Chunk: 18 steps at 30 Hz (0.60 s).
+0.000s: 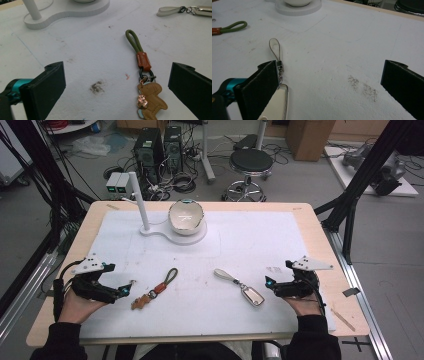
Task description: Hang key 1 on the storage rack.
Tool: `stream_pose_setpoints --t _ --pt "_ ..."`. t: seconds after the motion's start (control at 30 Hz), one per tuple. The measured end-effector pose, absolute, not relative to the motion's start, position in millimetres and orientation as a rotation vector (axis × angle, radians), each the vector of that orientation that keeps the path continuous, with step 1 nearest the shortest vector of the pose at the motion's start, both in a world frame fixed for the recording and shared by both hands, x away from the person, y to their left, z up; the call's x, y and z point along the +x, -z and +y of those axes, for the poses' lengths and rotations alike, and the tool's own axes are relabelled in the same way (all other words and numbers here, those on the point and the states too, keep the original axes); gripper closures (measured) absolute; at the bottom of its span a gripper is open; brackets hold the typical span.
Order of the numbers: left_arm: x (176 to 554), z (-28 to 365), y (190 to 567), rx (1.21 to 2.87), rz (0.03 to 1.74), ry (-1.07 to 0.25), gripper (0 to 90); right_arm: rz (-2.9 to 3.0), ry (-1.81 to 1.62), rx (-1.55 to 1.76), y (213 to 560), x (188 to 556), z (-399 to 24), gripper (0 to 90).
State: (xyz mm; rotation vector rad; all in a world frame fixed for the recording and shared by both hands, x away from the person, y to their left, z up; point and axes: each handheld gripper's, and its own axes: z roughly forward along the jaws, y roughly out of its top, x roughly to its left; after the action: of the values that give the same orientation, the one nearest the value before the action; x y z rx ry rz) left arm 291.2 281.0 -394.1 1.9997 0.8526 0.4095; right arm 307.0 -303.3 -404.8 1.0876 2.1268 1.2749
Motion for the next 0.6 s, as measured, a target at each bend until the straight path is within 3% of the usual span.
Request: stream_pose_setpoints --t 0.6 --pt "308.0 246.7 398.3 2.117 0.818 -0.352 1.7 2.116 -1.259 1.105 404.9 307.4 -303.5 0.6"
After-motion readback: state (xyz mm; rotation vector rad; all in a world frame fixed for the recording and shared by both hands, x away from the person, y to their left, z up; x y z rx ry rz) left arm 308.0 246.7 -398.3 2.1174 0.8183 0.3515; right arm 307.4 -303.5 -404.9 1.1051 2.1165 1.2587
